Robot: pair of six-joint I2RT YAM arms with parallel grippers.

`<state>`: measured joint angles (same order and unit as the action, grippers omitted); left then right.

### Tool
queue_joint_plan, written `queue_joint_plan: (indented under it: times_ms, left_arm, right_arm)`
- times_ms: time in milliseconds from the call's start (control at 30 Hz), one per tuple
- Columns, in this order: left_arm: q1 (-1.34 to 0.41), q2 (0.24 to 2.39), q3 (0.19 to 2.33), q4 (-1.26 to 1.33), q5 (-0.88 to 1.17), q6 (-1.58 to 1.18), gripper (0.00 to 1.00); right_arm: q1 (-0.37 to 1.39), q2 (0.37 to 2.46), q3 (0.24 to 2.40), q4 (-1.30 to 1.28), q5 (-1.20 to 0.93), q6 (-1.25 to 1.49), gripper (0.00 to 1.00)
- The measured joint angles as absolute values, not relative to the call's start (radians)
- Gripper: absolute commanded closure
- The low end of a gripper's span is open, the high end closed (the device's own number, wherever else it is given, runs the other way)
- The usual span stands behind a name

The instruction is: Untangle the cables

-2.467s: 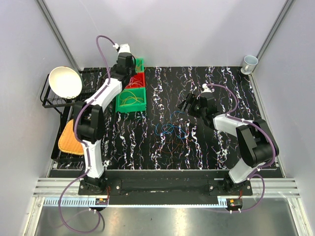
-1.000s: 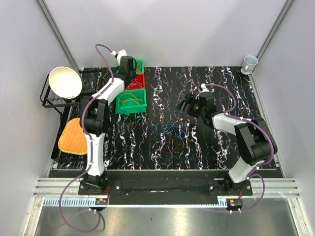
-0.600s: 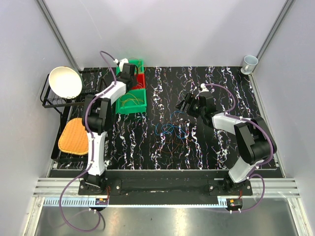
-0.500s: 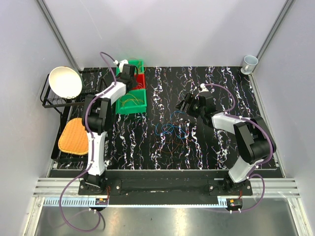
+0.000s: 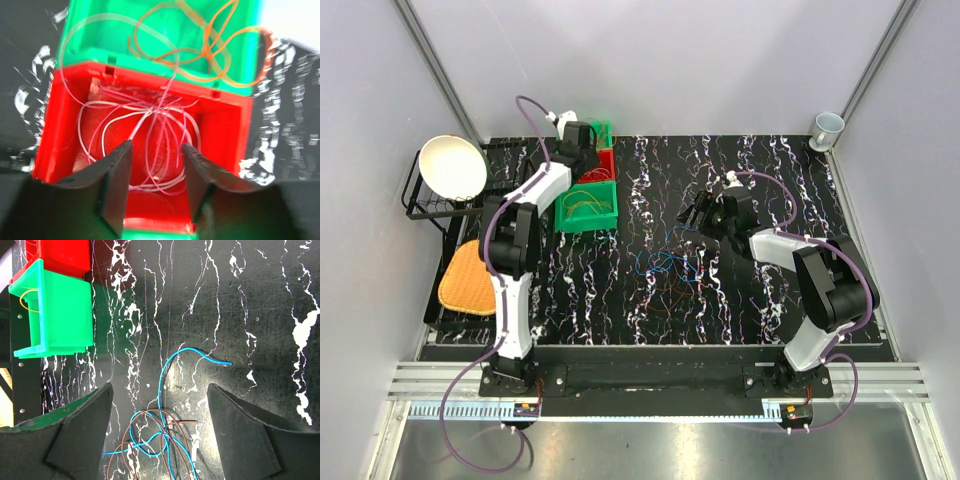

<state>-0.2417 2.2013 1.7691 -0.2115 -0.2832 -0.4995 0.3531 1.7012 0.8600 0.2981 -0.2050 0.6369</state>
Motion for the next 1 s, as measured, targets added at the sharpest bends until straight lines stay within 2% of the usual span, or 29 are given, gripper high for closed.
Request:
queue_joint_plan:
  times_ms: [167, 400, 800, 1000]
  left_arm:
    - [-0.242, 2.09, 1.757, -0.217, -0.283, -0.49, 0.31]
    - [-0.258, 1.931, 1.728, -0.217, -0.289, -0.478, 0.19]
    - [-0.329, 1.695, 1.478, -0.254, -0.292, -0.479, 0.16]
    - [-0.417, 1.6, 1.348, -0.289, -0.299, -0.474, 0.17]
  right_arm:
    - [0.353, 1.701, 0.86, 0.298, -0.206, 0.637, 0.18]
    - [0.353, 1.701, 0.86, 0.298, -0.211, 0.637, 0.18]
    - [0.353, 1.701, 0.86, 0.298, -0.212, 0.637, 0.18]
    - [0.353, 1.701, 0.86, 0.298, -0.212, 0.637, 0.18]
